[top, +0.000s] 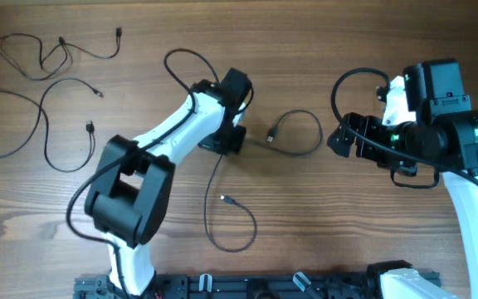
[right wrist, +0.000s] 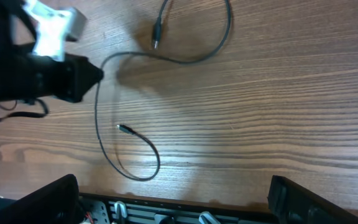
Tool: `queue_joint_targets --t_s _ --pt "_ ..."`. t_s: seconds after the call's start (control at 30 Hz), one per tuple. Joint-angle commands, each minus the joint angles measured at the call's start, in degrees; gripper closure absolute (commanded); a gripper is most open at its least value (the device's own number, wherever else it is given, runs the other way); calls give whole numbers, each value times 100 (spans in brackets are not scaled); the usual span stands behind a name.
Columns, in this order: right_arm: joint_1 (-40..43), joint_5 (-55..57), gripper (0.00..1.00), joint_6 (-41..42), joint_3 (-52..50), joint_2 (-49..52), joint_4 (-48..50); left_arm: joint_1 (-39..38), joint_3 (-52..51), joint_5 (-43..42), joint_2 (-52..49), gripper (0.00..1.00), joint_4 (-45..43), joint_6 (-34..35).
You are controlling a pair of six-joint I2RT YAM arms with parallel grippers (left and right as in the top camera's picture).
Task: Untangle cables
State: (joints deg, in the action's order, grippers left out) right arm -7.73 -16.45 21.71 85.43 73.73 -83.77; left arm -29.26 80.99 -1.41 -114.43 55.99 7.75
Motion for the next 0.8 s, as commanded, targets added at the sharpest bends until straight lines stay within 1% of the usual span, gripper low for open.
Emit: queue_joint_targets --t_s 0.0,0.07,0.13,0.2,0.33,0.4,0.53,0.77 --pt "-20 -24 0 -70 -44 -39 11 -13 675 -68 1215 96 68 1145" --pt "-20 -24 0 -70 -44 -35 9 -9 754 -68 1792 96 -105 1410" --pt "-20 -22 0 -70 -44 -35 11 -9 754 -68 2621 96 -380 1722" --pt "-20 -22 0 -68 -44 -35 20 -9 754 -68 3462 96 -566 1895" --pt "-20 -22 0 -66 -44 -35 35 -9 754 -66 4328 96 -922 2194" --pt "-20 -22 0 -68 -44 -35 33 -9 754 -46 4900 96 -1246 2490" --pt "-20 -22 0 -68 -44 -33 44 -9 754 57 5497 96 -1495 2627" --pt "-20 -22 0 -63 -44 -33 37 -9 752 1464 5971 96 -1464 3657"
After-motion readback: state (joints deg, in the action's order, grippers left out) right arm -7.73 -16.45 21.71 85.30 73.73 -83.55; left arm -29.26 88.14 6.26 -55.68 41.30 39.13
